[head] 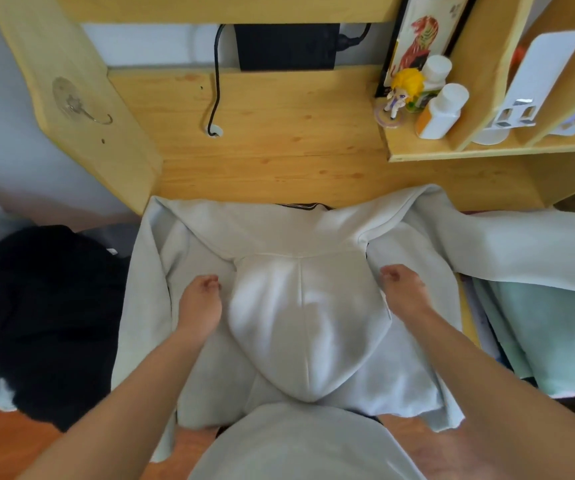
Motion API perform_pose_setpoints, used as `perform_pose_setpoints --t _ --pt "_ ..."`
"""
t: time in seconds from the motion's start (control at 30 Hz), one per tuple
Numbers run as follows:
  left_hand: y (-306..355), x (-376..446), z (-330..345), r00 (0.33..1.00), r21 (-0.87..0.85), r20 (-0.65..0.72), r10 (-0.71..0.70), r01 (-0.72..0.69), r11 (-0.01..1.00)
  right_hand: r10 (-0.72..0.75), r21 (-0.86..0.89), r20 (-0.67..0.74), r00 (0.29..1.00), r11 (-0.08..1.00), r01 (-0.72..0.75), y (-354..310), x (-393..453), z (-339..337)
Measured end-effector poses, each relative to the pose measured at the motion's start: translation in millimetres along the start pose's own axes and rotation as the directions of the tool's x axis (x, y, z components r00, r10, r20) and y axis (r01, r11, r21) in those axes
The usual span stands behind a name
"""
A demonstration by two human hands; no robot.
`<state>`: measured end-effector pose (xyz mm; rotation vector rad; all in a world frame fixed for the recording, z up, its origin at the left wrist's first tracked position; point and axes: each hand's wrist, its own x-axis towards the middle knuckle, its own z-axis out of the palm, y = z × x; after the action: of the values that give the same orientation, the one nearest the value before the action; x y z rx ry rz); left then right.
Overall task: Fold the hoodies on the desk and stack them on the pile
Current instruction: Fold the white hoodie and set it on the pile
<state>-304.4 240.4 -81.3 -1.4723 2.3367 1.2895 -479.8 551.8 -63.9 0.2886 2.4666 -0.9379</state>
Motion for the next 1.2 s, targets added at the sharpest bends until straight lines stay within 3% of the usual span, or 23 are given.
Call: perform_pose_setpoints --t 0.13,0.2,0.27,0.4,0.53,0.67,0.73,0.9,1.07,1.2 --pt "13 30 17 0.984 0.14 0.176 0.025 -0.051 0.989 -0.005 -0.232 0.156 0.988 0.972 0.042 -10 22 16" --pt "14 32 25 0.979 0.17 0.196 0.055 -0.089 0.982 -0.026 -0.329 0.214 0.976 0.939 0.098 -12 20 24" --pt "16 27 27 0.969 0.308 0.207 0.134 -0.195 0.931 -0.055 -0.383 0.238 0.97 0.912 0.145 -12 17 29" --pt "12 30 26 0.937 0.521 0.199 0.285 -0.348 0.779 -0.085 -0.407 0.234 0.968 0.896 0.177 -3 14 31" --pt "14 32 17 0.917 0.616 0.218 0.333 -0.394 0.682 -0.137 -0.343 0.199 0.97 0.918 0.2 -3 12 27" --pt "12 32 13 0.763 0.589 0.345 0.547 -0.63 0.506 -0.148 -0.316 0.182 0.972 0.928 0.2 -4 13 28" --pt "10 30 12 0.736 0.514 0.387 0.556 -0.673 0.533 -0.141 -0.315 0.164 0.976 0.931 0.187 -4 13 28" --pt "15 13 25 0.869 0.52 0.314 0.383 -0.495 0.696 -0.211 -0.401 0.102 0.972 0.885 0.234 -2 8 33" --pt "14 7 39 0.91 0.532 0.23 0.345 -0.414 0.739 -0.292 -0.587 0.095 0.952 0.756 0.291 6 -4 46" --pt "14 6 41 0.926 0.468 0.202 0.32 -0.378 0.799 -0.324 -0.699 0.03 0.945 0.67 0.251 10 -7 58"
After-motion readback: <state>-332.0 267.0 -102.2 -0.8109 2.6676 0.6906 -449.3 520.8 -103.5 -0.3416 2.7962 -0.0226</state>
